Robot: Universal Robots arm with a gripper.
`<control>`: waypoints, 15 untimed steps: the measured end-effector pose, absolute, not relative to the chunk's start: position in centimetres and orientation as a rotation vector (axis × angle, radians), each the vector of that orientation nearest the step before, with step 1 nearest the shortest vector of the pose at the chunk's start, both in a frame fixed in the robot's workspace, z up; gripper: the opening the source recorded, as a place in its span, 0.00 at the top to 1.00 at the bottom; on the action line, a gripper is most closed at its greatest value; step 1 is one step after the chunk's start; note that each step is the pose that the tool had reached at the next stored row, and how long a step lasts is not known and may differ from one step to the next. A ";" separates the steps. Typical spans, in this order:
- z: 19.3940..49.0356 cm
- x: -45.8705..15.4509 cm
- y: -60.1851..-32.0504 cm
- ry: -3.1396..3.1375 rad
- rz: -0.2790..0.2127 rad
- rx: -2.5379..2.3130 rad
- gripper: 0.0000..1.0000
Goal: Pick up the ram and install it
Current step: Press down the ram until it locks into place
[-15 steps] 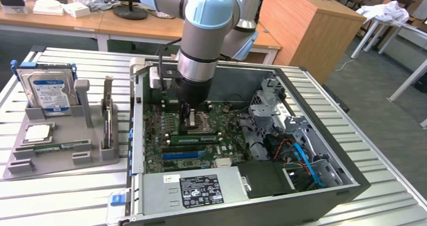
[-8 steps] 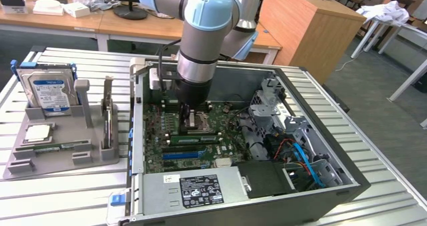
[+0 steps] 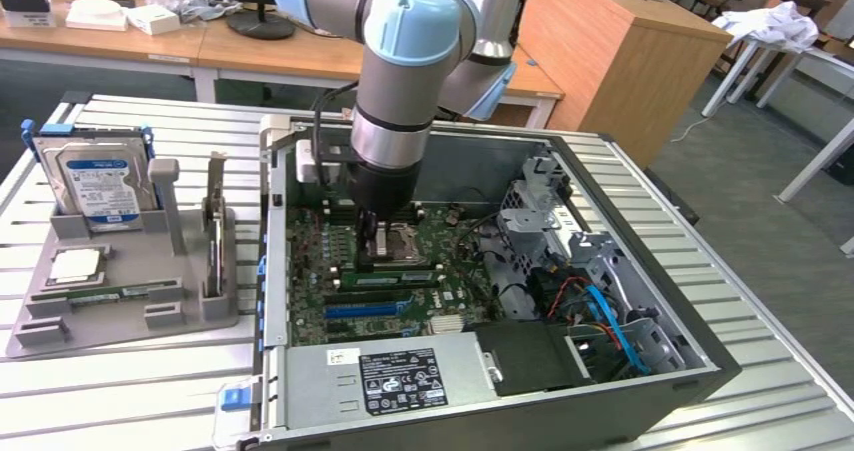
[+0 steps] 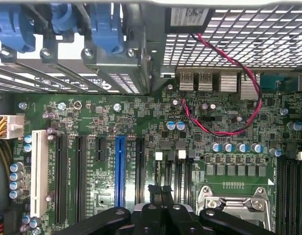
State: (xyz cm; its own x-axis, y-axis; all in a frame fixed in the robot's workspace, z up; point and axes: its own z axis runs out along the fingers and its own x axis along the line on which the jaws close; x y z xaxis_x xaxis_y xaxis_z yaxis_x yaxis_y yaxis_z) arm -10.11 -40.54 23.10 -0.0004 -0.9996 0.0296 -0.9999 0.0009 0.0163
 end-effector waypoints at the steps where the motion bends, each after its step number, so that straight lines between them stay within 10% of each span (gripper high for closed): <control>1: 23.1 -10.1 -40.5 -2.199 0.015 2.198 0.90; 15: 22.8 -10.1 -40.5 -2.200 0.016 2.198 0.90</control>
